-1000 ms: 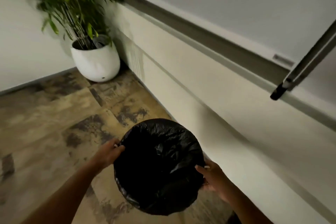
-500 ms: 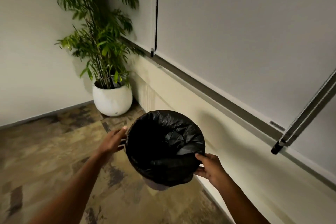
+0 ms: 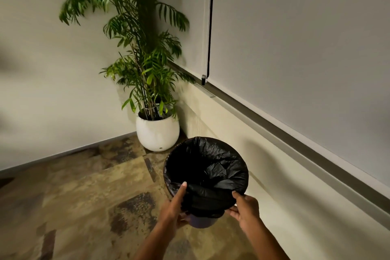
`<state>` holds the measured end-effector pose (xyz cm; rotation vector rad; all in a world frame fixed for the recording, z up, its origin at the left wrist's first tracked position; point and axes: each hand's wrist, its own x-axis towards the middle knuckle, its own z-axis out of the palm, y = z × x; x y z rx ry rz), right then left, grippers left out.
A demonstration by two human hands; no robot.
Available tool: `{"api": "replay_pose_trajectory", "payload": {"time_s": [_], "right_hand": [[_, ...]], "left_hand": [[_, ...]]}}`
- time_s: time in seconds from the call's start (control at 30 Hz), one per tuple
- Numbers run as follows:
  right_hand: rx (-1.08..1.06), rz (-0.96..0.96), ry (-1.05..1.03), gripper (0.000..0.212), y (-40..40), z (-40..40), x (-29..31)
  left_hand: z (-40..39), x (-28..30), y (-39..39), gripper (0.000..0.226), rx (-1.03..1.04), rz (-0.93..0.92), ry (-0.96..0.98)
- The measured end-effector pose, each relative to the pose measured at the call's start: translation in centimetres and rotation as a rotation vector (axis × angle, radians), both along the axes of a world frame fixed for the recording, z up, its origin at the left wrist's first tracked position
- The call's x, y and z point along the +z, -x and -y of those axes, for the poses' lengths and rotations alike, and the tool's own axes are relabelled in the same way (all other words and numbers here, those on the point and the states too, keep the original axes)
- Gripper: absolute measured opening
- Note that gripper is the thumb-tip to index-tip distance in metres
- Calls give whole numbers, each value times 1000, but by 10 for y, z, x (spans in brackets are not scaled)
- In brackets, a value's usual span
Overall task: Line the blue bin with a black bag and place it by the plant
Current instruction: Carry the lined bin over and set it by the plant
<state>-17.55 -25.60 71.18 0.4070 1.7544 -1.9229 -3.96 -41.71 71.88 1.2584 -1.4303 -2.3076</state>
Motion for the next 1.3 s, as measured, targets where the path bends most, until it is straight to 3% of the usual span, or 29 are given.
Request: {"api": "replay_pose_trajectory", "payload": {"time_s": [0.13,0.2,0.57,0.7,0.83,1.07,1.3], "right_hand": [[12,-31,-1,15,49,32,-15],[23,-30,-3,14,74,49,-18],[156,27,-4,26,195,142,-37],[180,84,-20,21,227,188,-58],[177,108,-32,14,260,241,-73],[151,192,-56,30,332,371,-101],[104,249,-72,25,372,482,-110]], "left_hand": [[15,-18,64,28,175,14,-24],[23,-21,90,23,237,6,-65],[98,-39,182,23,314,-54,-94],[145,-54,212,18,346,-26,-106],[202,-76,250,9,347,-19,-129],[340,-140,328,7,334,17,-236],[459,-148,382,15,262,75,-135]]}}
